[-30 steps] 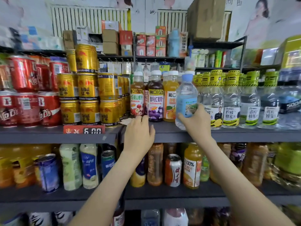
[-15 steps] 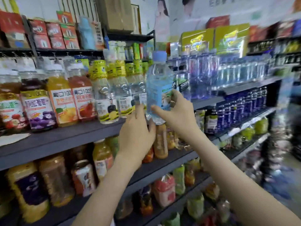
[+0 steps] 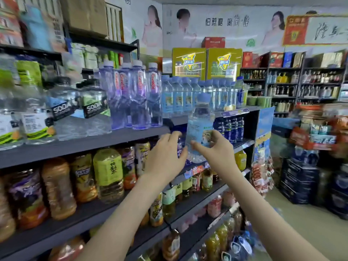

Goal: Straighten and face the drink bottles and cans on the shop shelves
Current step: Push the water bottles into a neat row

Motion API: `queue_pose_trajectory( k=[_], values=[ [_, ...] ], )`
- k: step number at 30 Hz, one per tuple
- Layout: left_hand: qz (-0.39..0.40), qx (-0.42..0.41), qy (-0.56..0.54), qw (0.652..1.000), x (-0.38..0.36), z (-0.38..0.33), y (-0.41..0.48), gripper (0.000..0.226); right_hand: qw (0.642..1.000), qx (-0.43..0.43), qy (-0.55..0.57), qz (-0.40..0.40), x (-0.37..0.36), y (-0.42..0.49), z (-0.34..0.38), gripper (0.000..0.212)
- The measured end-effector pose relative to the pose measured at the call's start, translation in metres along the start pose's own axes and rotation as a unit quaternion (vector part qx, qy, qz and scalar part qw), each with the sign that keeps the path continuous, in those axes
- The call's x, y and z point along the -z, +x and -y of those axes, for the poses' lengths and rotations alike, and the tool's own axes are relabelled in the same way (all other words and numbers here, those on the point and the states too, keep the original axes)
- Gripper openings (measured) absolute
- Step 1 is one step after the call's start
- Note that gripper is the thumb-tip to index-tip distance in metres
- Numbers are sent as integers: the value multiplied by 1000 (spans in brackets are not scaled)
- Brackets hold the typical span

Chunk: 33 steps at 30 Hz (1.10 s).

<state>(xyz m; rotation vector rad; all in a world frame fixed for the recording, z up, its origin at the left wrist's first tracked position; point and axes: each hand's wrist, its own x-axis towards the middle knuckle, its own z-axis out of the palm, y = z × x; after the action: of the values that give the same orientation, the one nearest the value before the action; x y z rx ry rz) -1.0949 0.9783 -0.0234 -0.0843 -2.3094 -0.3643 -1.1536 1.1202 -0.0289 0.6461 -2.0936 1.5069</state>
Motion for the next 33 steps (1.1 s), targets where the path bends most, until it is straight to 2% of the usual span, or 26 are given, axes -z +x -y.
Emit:
queue_pose_trajectory(
  k=[6,13,17,23,26,29,31,33],
  values=[
    [-42,21,57,997,-73,-8,64,41,999,-32,14,-24,40,65,-86,38],
    [-106,-58,147,982,-156,12,181,43,997,6,31,-66,42,189,-154,32],
    [-95,-62,179,977,-183,20,244,55,998,49,16,-43,26,266,-166,36],
    [-80,-26,270,959,-220,27,296,74,998,54,-27,-7,-10,334,-191,61],
    [-129,-9,280,951,-238,20,304,70,997,55,-50,19,-18,350,-198,50],
    [-151,22,264,952,-258,11,310,66,987,101,-115,54,-21,359,-205,51],
    [-162,29,257,952,-267,7,312,68,971,164,-173,28,-19,362,-215,60],
    [-173,27,263,949,-274,5,313,74,971,212,-102,32,-13,365,-224,57]
  ],
)
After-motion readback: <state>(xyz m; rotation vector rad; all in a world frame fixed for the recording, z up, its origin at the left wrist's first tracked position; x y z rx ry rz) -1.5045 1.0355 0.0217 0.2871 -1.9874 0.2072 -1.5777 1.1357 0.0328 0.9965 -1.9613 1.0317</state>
